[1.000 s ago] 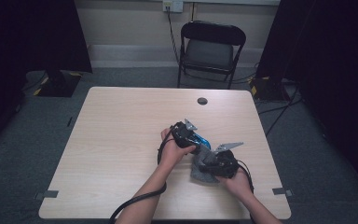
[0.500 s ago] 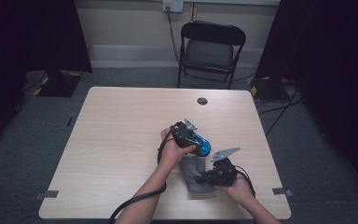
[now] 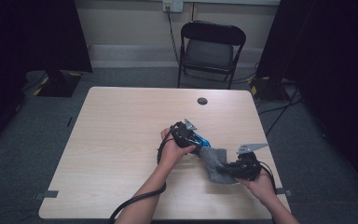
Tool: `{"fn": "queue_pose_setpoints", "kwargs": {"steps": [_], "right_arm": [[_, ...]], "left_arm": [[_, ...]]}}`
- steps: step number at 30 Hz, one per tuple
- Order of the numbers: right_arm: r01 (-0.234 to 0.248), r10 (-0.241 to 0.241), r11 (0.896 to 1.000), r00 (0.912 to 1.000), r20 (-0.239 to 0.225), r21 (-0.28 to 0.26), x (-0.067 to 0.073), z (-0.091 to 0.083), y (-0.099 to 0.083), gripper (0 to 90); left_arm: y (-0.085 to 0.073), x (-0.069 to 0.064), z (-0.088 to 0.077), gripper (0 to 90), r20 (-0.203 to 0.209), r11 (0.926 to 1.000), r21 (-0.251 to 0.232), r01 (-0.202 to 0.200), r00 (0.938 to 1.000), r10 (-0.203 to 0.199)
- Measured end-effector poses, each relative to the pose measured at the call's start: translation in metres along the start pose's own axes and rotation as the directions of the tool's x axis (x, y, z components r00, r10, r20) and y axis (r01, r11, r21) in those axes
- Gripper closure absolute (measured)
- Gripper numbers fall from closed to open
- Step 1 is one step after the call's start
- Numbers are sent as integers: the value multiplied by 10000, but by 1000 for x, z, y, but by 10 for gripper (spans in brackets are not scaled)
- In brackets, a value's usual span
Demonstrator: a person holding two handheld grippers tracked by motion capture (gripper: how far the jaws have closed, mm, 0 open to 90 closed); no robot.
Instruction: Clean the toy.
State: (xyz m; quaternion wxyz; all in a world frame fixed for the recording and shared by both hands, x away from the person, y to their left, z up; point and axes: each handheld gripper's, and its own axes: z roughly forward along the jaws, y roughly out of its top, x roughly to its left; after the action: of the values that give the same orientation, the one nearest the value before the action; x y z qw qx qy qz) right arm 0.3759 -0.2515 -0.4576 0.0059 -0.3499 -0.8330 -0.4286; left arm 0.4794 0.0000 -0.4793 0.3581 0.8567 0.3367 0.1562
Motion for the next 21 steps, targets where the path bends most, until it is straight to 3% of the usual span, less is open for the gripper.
{"fn": "queue_pose_setpoints", "kwargs": {"steps": [4, 9, 11, 17, 21], "right_arm": [[-285, 305, 9989, 9982, 526, -382, -13, -12, 4, 774], [-663, 750, 9955, 9883, 1332, -684, -30, -20, 8, 773], [-918, 1034, 9932, 9784, 1791, -723, -39, -19, 7, 773], [-1316, 1452, 9887, 9606, 2371, -722, -56, -11, 7, 771], [-1235, 1312, 9913, 9533, 2719, -451, -58, -1, 10, 769]], "left_arm": [[-1, 0, 0, 38, -7, 10000, -31, 13, 10000, -13], [0, 0, 0, 38, -7, 10000, -19, -12, 10000, 12], [0, 0, 0, 38, 0, 10000, 25, -1, 10000, 1], [0, 0, 0, 38, -1, 10000, 25, -3, 10000, 3], [0, 0, 0, 38, 4, 10000, 7, -9, 10000, 9]]}}
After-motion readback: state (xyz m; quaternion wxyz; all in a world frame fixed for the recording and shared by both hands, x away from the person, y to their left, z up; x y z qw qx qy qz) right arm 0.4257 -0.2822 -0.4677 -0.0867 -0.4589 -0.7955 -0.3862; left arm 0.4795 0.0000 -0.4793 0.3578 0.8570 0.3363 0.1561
